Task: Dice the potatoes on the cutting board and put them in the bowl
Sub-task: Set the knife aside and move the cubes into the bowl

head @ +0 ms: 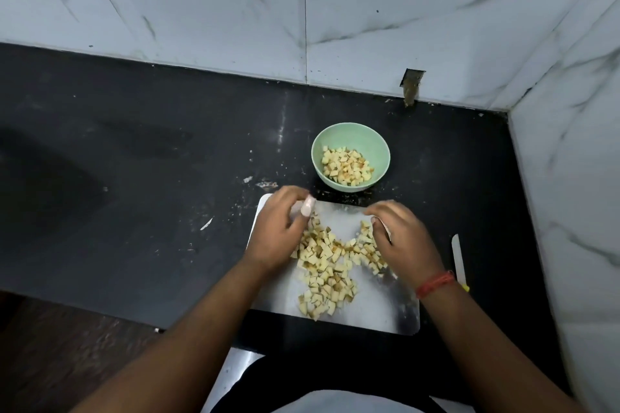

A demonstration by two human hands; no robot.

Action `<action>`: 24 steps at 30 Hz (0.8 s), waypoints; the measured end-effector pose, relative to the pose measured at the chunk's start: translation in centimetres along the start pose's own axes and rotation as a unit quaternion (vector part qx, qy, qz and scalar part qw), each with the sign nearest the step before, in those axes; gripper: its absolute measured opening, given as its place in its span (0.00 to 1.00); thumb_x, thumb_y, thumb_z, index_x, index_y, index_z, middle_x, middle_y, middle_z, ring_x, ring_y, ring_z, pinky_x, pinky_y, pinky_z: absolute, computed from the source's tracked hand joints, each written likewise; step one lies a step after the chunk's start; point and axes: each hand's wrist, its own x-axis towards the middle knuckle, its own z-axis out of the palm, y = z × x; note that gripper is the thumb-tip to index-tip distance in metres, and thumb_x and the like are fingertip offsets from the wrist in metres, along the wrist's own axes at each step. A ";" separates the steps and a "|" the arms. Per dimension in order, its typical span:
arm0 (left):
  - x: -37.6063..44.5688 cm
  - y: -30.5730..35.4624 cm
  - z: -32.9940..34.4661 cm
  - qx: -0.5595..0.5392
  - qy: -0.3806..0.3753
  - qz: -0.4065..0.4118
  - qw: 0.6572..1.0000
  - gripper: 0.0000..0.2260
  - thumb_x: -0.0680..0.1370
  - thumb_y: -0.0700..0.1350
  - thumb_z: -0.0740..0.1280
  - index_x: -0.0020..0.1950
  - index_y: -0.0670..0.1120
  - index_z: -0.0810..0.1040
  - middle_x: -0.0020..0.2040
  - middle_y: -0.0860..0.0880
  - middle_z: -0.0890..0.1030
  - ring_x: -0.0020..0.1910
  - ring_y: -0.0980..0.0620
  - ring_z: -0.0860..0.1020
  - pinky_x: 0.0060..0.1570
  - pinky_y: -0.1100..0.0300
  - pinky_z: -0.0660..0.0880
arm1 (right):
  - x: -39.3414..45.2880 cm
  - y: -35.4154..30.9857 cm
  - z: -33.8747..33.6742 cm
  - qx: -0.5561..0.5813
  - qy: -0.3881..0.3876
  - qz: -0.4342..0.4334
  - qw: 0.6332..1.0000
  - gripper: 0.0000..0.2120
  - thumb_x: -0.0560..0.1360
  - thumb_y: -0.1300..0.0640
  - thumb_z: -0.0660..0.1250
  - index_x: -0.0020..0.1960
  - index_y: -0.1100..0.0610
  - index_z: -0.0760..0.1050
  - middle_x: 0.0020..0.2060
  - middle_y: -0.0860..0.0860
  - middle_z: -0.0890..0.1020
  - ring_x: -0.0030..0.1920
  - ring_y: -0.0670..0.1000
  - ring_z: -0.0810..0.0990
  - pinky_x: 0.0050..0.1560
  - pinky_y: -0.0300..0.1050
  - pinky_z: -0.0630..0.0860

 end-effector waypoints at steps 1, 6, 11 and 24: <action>-0.7 -0.7 0.2 0.035 -0.025 0.009 0.999 0.20 0.83 0.59 0.57 0.62 0.47 0.79 0.61 0.52 0.78 0.61 0.55 0.74 0.62 0.51 0.73 | -0.5 0.5 0.2 -0.007 -0.011 0.009 1.000 0.12 0.79 0.62 0.62 0.60 0.56 0.78 0.57 0.48 0.79 0.59 0.46 0.75 0.61 0.48 0.74; -2.9 -1.9 0.7 0.182 -0.142 0.066 0.971 0.32 0.80 0.65 0.53 0.76 0.46 0.70 0.77 0.46 0.68 0.78 0.47 0.62 0.80 0.43 0.49 | -2.1 1.6 1.3 -0.097 -0.121 0.022 0.988 0.26 0.81 0.42 0.55 0.75 0.54 0.64 0.74 0.49 0.66 0.76 0.48 0.58 0.77 0.50 0.57; -3.9 -1.8 0.6 0.258 -0.204 0.105 0.939 0.40 0.79 0.73 0.48 0.82 0.47 0.57 0.83 0.45 0.56 0.82 0.46 0.49 0.80 0.42 0.46 | -3.2 0.2 2.5 -0.129 -0.215 -0.028 0.968 0.36 0.78 0.31 0.45 0.79 0.51 0.53 0.79 0.48 0.54 0.78 0.47 0.47 0.79 0.52 0.47; -5.9 -2.2 -0.1 0.300 -0.258 0.231 0.889 0.54 0.71 0.78 0.61 0.84 0.48 0.44 0.83 0.41 0.41 0.82 0.43 0.37 0.79 0.36 0.41 | -4.0 -2.2 3.3 -0.241 -0.250 -0.096 0.933 0.51 0.69 0.21 0.50 0.80 0.53 0.48 0.80 0.50 0.44 0.78 0.51 0.36 0.77 0.60 0.41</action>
